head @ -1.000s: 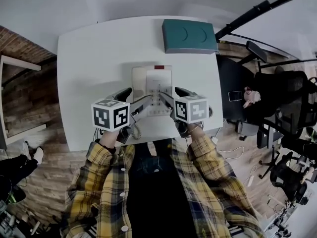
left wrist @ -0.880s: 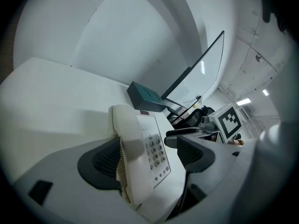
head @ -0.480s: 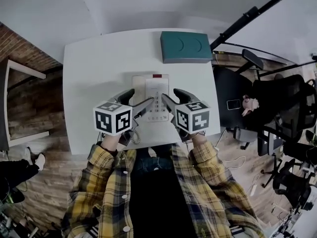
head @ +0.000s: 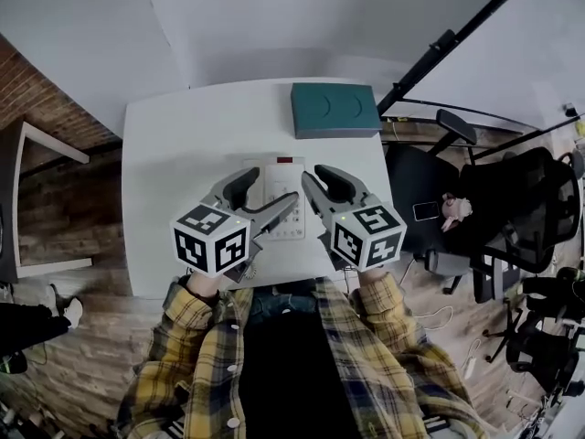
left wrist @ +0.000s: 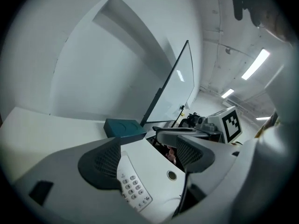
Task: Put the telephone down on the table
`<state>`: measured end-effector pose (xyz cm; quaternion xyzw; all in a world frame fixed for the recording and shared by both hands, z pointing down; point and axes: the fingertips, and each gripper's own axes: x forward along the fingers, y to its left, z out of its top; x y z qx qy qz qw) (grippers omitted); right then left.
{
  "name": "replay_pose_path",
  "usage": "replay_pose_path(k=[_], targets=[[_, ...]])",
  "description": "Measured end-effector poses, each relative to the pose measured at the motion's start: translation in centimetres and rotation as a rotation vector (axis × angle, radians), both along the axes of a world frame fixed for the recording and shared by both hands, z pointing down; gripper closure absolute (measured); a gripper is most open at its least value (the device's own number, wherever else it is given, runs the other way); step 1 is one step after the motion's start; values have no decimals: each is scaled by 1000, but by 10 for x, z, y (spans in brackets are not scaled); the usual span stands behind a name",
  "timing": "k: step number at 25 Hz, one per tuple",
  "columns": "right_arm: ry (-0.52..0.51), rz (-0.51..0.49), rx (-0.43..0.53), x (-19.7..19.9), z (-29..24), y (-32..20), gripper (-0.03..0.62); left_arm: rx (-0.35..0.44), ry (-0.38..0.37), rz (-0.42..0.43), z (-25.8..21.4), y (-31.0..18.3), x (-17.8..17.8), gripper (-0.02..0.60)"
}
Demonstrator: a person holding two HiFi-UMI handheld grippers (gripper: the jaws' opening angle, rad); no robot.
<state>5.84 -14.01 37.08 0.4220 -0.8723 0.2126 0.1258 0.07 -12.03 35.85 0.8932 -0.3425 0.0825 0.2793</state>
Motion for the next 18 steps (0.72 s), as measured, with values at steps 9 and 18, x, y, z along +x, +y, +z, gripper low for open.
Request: replay_pose_path(k=[9,18], targets=[[-100,-66,175,-16,-60,1,513,170,98,-89,-72,-2,-6,275],[-107,-110,341,-33,-111,6,543,370,69,-161,-114,1,-19,522]])
